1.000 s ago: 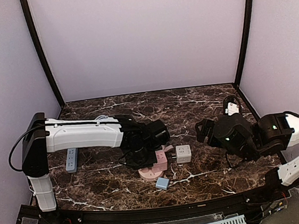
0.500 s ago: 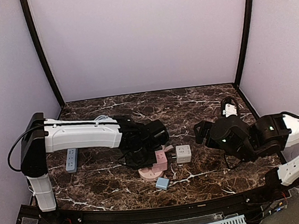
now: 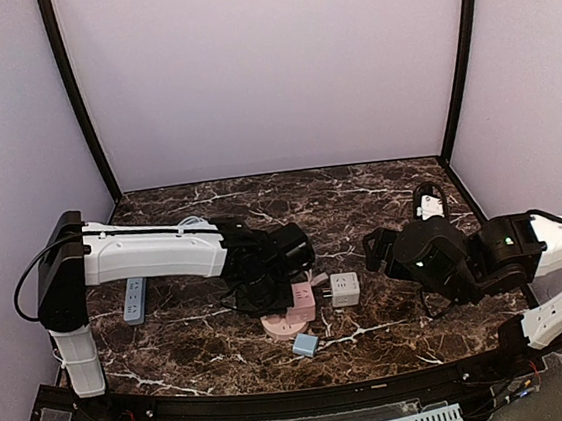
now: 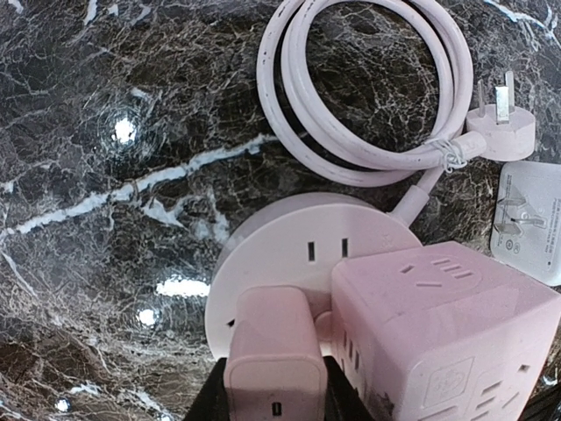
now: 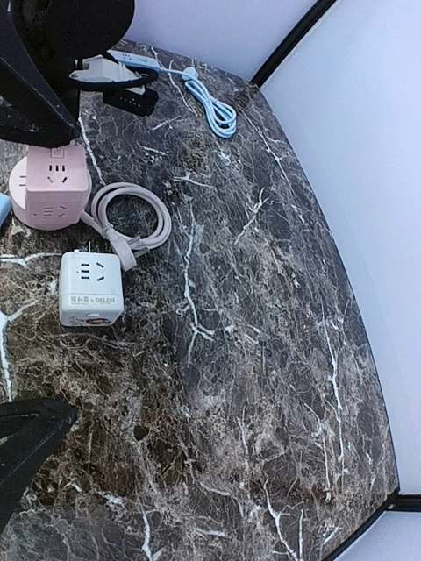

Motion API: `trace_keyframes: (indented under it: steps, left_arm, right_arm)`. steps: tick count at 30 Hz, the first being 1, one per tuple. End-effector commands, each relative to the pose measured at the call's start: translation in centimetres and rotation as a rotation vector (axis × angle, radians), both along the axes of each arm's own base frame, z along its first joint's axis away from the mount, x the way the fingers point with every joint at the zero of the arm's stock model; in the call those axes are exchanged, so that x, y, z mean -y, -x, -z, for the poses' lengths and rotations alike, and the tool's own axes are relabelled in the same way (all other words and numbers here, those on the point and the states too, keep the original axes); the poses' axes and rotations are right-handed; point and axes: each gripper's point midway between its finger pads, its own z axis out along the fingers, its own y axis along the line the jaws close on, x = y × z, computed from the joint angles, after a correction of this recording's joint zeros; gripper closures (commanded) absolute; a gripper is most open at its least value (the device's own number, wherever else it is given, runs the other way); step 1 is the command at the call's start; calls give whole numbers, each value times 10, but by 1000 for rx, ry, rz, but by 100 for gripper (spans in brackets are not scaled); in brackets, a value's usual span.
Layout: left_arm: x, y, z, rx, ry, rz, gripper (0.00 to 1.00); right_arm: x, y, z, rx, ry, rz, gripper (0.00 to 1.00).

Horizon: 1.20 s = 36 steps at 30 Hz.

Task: Insert the plug

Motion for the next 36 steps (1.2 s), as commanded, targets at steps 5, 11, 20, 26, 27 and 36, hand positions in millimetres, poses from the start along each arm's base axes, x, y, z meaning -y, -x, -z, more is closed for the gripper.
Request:
trace_keyframes:
  steps: [5,11,20,26,27,36]
  left_arm:
    - [-25,26,73,-186,-142,46,99]
    - [-11,18,50,-151,-105,70,77]
    - [-8,7,8,-65,-53,79,52]
    - [-10,1,-22,-7,-18,81,47]
    - [-10,1,-28,2,-7,83,47]
    - [-22,3,-69,84,76,91,47]
  right_arm:
    - [-4,-3,-9,12,-21,3,1]
    - [-5,-3,-10,12,-20,-2,1]
    - [-6,-3,-9,11,-20,-8,1]
    - [-7,-3,-10,14,-18,-13,1]
    - [-7,-4,-10,15,-18,-12,2]
    - [-12,-5,-7,20,5,-18,1]
